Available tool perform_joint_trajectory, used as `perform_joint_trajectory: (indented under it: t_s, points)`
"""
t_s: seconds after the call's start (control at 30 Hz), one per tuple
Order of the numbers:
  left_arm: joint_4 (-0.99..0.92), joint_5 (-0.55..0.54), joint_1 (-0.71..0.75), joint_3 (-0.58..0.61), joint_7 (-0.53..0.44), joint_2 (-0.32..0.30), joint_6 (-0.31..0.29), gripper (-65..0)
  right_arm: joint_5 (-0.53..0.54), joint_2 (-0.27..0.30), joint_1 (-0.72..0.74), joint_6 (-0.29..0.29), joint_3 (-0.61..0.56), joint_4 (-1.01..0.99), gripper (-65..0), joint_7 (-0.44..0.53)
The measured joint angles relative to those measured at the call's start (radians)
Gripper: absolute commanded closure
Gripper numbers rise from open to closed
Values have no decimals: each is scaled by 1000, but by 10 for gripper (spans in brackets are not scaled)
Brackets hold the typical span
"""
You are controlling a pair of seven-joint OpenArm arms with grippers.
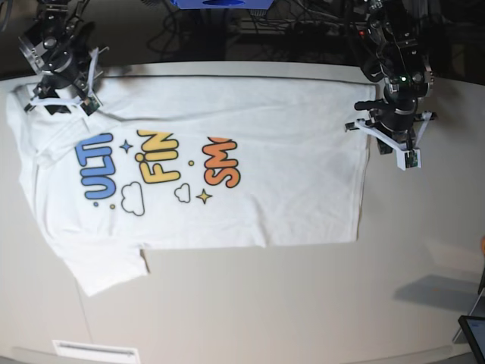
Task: Fold the T-shirt properly
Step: 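Open both grippers and release the shirt's shoulder edge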
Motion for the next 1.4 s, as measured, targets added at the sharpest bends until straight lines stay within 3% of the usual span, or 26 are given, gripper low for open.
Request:
perform_joint_trajectory:
  t_s: [0.13, 0.33, 0.6, 0.8, 0.97, 1.4]
  points:
    - [-5, 0, 0, 0, 0, 0, 0, 0, 0, 0, 22, 0, 0, 0, -306, -9]
    - [-8, 0, -1, 0, 0, 0, 0, 0, 0, 3, 78, 0, -39, 0, -305, -95]
    - [-8, 1, 0, 0, 0, 0, 0, 0, 0, 3, 78, 0, -42, 0, -303, -110]
    - [-8, 1, 0, 0, 0, 0, 0, 0, 1, 3, 85, 0, -43, 0, -148, -150]
    - [-8, 0, 0, 0, 0, 0, 0, 0, 4, 3, 116, 0, -70, -5, -74, -196]
    - [-9, 1, 4, -11, 0, -31, 0, 0, 1, 3, 149, 0, -138, -6, -61, -211]
